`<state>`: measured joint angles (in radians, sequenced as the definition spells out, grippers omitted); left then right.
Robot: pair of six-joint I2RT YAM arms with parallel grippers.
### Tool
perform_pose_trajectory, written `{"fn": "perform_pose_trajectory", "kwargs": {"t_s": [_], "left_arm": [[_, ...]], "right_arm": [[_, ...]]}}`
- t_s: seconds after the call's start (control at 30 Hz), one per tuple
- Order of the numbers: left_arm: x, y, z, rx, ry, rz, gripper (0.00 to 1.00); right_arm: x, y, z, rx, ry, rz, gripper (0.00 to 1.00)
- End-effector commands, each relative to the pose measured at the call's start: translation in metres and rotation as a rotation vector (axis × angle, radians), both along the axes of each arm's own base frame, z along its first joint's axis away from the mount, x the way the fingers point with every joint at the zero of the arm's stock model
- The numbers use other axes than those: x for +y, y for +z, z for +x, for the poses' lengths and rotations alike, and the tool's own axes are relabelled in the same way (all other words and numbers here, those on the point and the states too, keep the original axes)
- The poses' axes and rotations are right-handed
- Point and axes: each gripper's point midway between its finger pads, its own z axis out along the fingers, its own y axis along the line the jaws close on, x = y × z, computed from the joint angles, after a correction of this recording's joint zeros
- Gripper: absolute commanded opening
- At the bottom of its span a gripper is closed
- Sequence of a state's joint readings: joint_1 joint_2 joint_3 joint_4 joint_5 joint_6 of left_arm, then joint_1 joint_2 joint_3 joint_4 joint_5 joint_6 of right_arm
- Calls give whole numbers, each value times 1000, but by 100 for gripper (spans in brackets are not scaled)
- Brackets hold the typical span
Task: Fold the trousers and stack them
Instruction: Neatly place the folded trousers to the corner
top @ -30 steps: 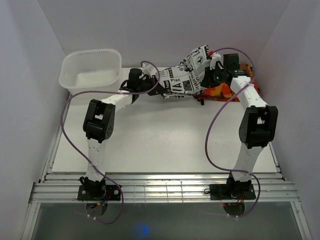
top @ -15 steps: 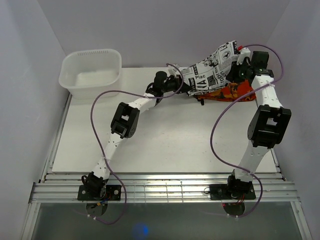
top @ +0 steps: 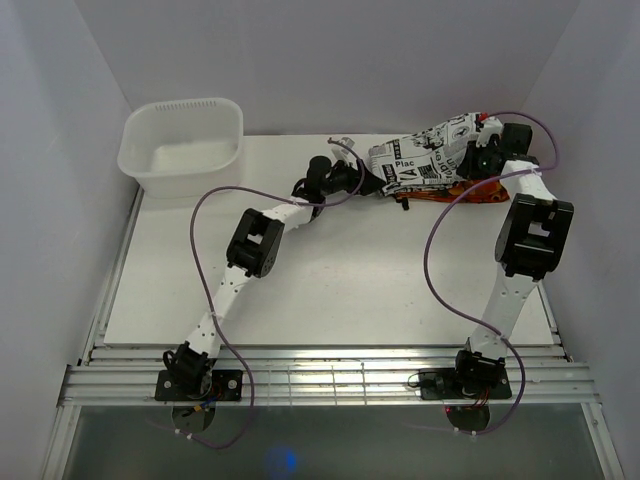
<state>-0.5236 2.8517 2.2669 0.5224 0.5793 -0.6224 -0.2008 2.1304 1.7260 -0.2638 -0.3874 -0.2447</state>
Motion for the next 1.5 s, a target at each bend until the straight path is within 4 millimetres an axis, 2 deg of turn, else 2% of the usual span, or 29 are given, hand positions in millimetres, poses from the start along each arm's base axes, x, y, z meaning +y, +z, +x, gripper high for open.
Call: {"fn": "perform_pose_trajectory", "kwargs": {"t_s": [0.0,0.03,0.07,0.17,0.27,0.33,0.37,0.4,0.5,0.57,0.7,0.83,0.9,0.93,0.97,1.0,1.03,1.07,1.1,1.17,1.2,1.23,1.27,1.3,1.33,1.37,1.4,1.43,1.47], "left_arm": [[21,30,-4,-18,-5,20,89],[24,51,-8,-32,-11,12,94],[34,32,-18,16,-16,33,95],[54,42,-36,47,-33,38,97],[70,46,-52,79,-52,41,98],[74,47,-60,86,-70,47,98],[76,52,-64,77,-76,46,98],[79,48,-68,86,-80,54,98],[85,48,-73,107,-90,59,98],[86,49,-78,112,-106,65,98],[91,55,-85,108,-119,82,98],[95,59,-93,133,-123,86,98],[97,61,-99,147,-126,86,98],[98,62,-102,150,-129,85,98],[100,64,-107,156,-129,87,98],[102,66,-109,158,-126,88,98],[104,69,-111,155,-125,89,98],[106,71,-113,161,-125,93,98],[111,79,-116,155,-118,93,98],[119,83,-120,165,-110,103,98],[126,92,-124,158,-101,104,98],[130,96,-126,154,-90,110,98],[135,96,-130,166,-82,128,98],[144,105,-134,161,-63,134,98],[151,105,-134,168,-28,152,98],[160,99,-139,218,-6,178,98],[170,99,-140,241,16,187,98],[178,105,-146,255,37,202,98],[189,92,-153,326,62,251,98]], "right_arm": [[-27,78,36,-234,-64,-18,8],[-30,85,37,-243,-74,2,8],[-29,89,37,-249,-68,21,8],[-42,99,35,-259,-84,73,8],[-62,88,34,-238,-117,105,8],[-80,67,33,-200,-153,136,8],[-81,62,32,-181,-169,172,8],[-85,47,31,-154,-181,196,8],[-95,19,31,-109,-197,233,8],[-96,8,33,-84,-194,245,8],[-93,-12,38,-56,-158,260,16],[-86,-19,42,-41,-115,249,17],[-91,-28,43,-20,-140,220,30],[-93,-27,44,-20,-147,203,39],[-102,-22,48,-30,-176,163,48],[-104,-17,48,-34,-185,149,63],[-107,-11,48,-44,-193,132,69],[-113,-5,49,-56,-213,98,79],[-116,12,50,-86,-218,71,84],[-121,31,52,-121,-227,-5,94],[-123,48,51,-149,-228,-37,96],[-120,56,50,-156,-222,-64,98],[-126,62,49,-159,-253,-113,97],[-122,78,48,-187,-242,-172,97],[-123,85,47,-193,-252,-211,92],[-132,90,44,-191,-299,-276,90],[-132,106,41,-212,-313,-318,90],[-129,110,40,-215,-297,-372,90],[-136,116,35,-208,-339,-429,90]]}}
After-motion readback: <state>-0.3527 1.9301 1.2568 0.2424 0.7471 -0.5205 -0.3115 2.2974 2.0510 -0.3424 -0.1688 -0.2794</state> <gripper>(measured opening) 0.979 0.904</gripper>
